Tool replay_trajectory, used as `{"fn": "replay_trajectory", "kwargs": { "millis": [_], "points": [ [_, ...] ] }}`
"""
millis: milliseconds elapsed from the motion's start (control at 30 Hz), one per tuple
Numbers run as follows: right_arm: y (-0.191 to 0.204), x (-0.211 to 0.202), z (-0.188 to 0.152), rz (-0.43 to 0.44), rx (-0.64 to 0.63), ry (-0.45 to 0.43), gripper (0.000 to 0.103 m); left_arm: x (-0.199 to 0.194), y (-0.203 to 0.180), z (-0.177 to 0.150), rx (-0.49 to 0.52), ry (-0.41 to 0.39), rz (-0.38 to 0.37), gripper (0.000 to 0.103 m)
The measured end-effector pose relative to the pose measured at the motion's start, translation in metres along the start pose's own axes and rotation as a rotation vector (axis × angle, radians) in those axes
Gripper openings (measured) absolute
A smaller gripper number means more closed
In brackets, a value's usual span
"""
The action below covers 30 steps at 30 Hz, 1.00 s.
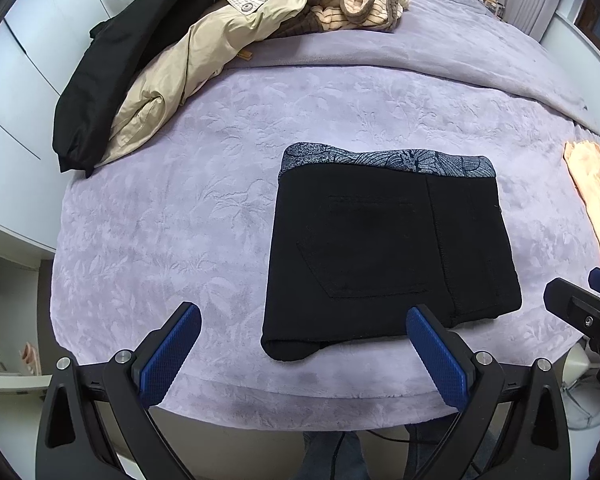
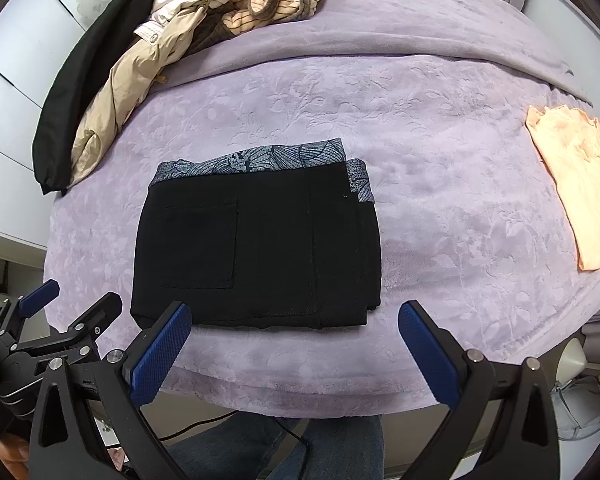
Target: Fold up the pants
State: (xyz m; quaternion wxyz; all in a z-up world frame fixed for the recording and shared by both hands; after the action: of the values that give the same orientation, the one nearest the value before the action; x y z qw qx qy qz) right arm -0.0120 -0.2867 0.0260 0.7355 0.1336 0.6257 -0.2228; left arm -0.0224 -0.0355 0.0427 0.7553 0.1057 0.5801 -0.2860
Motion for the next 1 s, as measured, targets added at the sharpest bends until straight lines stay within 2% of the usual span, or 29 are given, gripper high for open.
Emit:
{"fn": "replay_trajectory", "kwargs": {
  "millis": [1000],
  "points": [
    [0.0033, -0.0008, 0.0013, -0.014, -0.038, -0.009, 0.103, -0.0013, -0.0037, 0.0005, -0.003, -0.004, 0.003, 0.103]
  ]
}}
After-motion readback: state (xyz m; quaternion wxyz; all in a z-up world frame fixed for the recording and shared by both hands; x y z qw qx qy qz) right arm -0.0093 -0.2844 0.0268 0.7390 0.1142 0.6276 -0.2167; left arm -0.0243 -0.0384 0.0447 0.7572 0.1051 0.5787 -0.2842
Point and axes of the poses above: each gripper's, at about its wrist camera, not at the fingertips, and x roughly the way its jaws point, y to its left, z to its top, the point moved 1 cm from there along x, roughly the way its jaws point, and after that the axes turned 13 degrees about -z, right-handed, at the moved point
